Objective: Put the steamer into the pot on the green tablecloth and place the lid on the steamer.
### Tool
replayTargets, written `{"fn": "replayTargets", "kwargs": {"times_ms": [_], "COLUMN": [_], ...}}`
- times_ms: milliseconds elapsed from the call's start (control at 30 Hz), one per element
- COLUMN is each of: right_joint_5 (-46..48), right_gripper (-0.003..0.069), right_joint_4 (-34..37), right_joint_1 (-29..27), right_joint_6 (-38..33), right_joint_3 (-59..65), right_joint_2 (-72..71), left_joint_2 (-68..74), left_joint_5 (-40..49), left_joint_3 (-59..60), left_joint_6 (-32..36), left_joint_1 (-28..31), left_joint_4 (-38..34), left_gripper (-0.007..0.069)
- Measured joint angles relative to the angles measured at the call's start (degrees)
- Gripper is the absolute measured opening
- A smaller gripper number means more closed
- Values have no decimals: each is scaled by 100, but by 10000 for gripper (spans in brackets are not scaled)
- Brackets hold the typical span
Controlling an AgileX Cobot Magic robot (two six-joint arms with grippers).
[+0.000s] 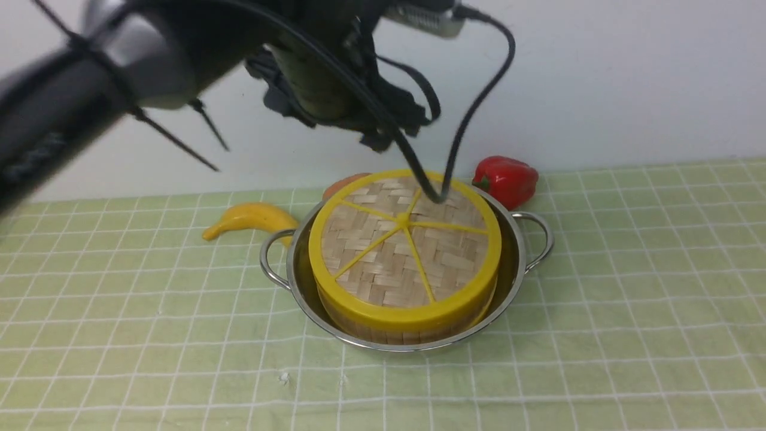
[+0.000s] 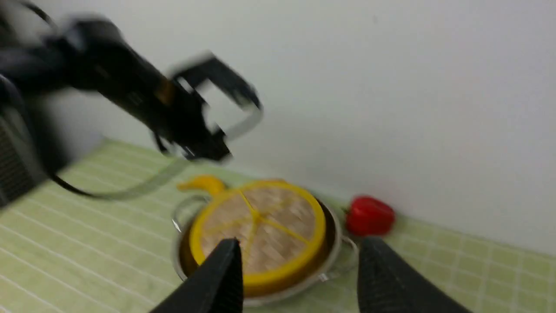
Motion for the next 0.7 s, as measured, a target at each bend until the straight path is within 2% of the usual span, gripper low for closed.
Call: {"fn": "replayTargets", "kwargs": {"times_ms": [33,67,133,233,267,300,333,367,433,567,700], "right_joint_5": [0,-1,-52,-523,-987,-1035,-1449,-1638,-1788,-2108,-2135], "right_gripper": [339,314,281,187,96,96,10,-6,-13,-15,-13], "right_joint_4": [-141,-341,-537,-788,-955,-970,-1097,-1161,-1242,-1411,-1171], "right_joint_1": [0,0,0,0,0,0,0,0,0,0,0], "right_joint_6": [-5,-5,42,144,287,305,516,620,787,1244,1491], "right_joint_3": [296,776,1373,2491,3177,3248,3782,3964,4172,4408,4408], "right_joint_2": [-61,-173,-342,-721,-991,-1020,-1255,-1350,-1463,-1630,-1636], "left_joint_2": [-167,-461,-680,-1252,-1711,-1712,-2220,-2436,-2829,-4082,-4819], "left_joint_5": [0,0,6,6,6,6,1,-22,-160,-1492,-2145], "left_joint_3": [12,80,177,541,945,997,1558,1853,2435,4466,5524], "left_joint_6": [28,52,72,71,71,71,71,66,44,-263,-480], "left_joint_1": [0,0,0,0,0,0,0,0,0,0,0], "left_joint_4": [0,-6,-37,-101,-112,-112,-112,-112,-112,-117,-134], "left_gripper": [441,352,271,102,13,13,-20,-23,-23,-23,-22]}}
